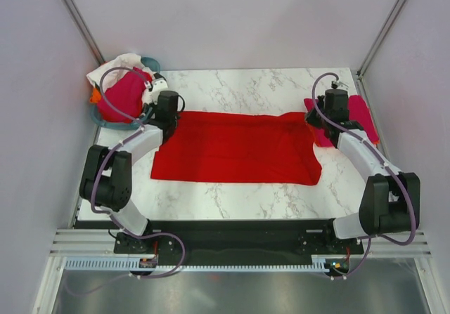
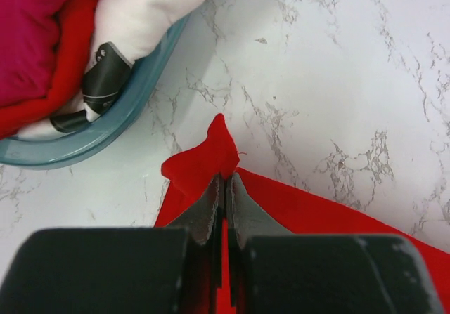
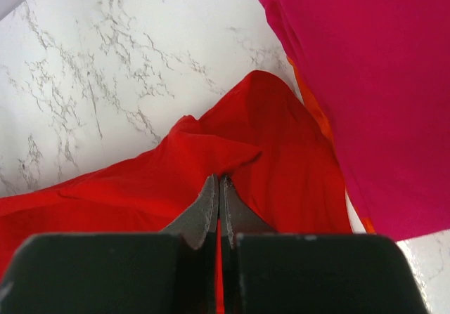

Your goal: Fold and stack the t-shirts

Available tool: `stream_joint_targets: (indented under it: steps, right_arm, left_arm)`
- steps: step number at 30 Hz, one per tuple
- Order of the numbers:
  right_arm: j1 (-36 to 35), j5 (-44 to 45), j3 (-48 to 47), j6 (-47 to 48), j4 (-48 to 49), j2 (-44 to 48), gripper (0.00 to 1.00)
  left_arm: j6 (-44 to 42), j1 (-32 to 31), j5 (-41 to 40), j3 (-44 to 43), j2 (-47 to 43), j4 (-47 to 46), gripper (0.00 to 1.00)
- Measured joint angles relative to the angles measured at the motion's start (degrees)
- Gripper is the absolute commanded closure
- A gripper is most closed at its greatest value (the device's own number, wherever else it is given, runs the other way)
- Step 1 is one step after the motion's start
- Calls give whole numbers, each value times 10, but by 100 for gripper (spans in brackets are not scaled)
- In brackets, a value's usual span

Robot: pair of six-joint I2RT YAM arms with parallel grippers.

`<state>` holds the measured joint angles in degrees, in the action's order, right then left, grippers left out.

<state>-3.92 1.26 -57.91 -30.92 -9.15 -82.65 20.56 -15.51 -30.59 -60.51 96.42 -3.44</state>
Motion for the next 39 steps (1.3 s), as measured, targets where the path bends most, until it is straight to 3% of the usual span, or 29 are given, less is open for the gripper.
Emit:
stream_joint_targets:
  steps: [19, 23, 24, 27, 28, 33, 39]
  right_arm:
    - [-9, 6, 178, -39, 40, 126, 100]
    - [-13, 8, 210, -41, 44, 159, 99]
    - [-17, 8, 222, -43, 49, 168, 83]
    - [-31, 14, 265, -52, 57, 197, 46]
    - [-38, 17, 282, -57, 57, 209, 42]
    - [-69, 37, 328, -57, 53, 249, 38]
    - [-104, 58, 280, -41, 57, 210, 39]
  left_arm:
    - [77, 0, -3, 139, -67, -40, 97]
    - [99, -2, 0, 167, -91, -42, 83]
    - [106, -3, 0, 175, -98, -40, 66]
    - [131, -9, -8, 203, -119, -37, 32]
    - [141, -12, -12, 214, -130, -32, 31]
    - [161, -26, -30, 247, -197, 8, 30]
    - [160, -31, -31, 222, -254, 56, 32]
